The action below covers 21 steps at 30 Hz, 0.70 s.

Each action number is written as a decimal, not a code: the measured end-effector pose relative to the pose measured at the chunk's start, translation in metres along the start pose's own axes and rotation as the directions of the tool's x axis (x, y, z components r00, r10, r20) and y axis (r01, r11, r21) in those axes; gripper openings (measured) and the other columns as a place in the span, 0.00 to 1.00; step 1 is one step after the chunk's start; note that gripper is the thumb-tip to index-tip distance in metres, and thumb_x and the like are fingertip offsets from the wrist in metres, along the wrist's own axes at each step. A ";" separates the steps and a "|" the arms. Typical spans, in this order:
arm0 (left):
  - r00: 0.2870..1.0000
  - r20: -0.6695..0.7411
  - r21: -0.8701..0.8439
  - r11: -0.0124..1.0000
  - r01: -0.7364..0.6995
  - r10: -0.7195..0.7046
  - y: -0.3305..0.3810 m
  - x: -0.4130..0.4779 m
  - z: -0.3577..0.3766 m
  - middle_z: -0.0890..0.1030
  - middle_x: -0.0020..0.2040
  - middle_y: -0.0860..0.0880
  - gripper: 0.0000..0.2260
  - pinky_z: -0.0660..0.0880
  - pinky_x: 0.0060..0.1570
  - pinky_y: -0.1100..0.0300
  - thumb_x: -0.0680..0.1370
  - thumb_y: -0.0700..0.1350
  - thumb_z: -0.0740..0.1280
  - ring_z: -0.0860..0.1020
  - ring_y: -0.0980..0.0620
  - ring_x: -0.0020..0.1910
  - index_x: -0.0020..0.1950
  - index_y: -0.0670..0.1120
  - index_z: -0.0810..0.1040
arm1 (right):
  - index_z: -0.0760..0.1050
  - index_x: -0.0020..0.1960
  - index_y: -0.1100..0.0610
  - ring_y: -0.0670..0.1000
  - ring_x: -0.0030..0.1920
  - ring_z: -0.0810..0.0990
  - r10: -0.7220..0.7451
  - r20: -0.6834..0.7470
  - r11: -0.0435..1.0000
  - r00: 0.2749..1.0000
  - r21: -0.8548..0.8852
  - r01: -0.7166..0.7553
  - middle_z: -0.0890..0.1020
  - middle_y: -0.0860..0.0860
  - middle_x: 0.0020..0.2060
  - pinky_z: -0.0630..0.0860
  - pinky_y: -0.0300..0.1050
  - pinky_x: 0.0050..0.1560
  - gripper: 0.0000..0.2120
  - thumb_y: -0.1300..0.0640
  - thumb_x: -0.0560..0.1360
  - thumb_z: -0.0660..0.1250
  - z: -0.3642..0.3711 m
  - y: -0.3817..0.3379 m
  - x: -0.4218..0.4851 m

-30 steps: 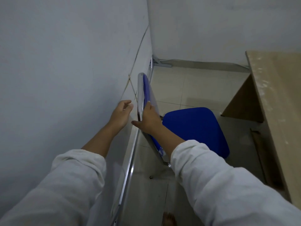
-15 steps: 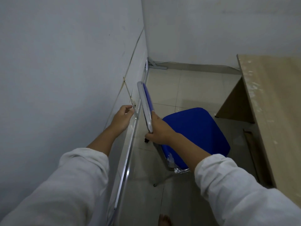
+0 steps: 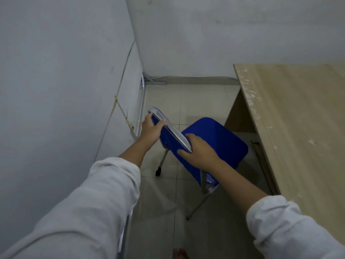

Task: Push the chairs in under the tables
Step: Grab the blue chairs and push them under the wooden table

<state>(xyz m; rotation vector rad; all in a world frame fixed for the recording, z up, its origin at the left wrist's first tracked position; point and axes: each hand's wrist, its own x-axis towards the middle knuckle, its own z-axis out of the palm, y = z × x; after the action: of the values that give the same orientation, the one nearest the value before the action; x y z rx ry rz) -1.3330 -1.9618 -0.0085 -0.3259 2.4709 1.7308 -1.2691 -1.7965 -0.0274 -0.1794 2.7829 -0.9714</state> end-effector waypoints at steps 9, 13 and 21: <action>0.978 -0.043 -0.078 0.977 0.200 -0.203 0.007 0.037 0.028 0.72 0.66 0.40 0.26 0.73 0.50 0.57 0.79 0.46 0.63 0.75 0.43 0.60 0.73 0.40 0.57 | 0.69 0.64 0.59 0.53 0.43 0.81 -0.136 -0.239 0.963 0.961 -0.261 0.071 0.81 0.56 0.51 0.80 0.50 0.40 0.20 0.45 0.80 0.57 0.026 0.005 0.012; 0.974 0.001 -0.146 0.964 0.223 -0.225 -0.001 0.044 0.033 0.74 0.64 0.41 0.27 0.75 0.51 0.55 0.79 0.48 0.63 0.75 0.48 0.54 0.74 0.41 0.58 | 0.68 0.66 0.59 0.54 0.45 0.81 -0.180 -0.217 0.959 0.959 -0.254 0.123 0.81 0.56 0.54 0.81 0.50 0.43 0.20 0.47 0.80 0.58 0.018 0.018 0.020; 0.956 0.091 -0.206 0.933 0.294 -0.281 0.017 0.063 0.069 0.74 0.62 0.43 0.29 0.77 0.52 0.48 0.77 0.48 0.66 0.75 0.44 0.57 0.74 0.46 0.57 | 0.68 0.65 0.55 0.48 0.41 0.79 -0.168 -0.188 0.956 0.968 -0.272 0.113 0.81 0.53 0.52 0.78 0.41 0.38 0.18 0.48 0.79 0.59 -0.033 0.061 0.037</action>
<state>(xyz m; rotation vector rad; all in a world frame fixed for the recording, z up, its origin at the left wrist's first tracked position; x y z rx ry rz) -1.4009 -1.8986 -0.0300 -0.6123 2.0688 1.8520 -1.3156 -1.7360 -0.0457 -0.3357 3.1246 -0.6835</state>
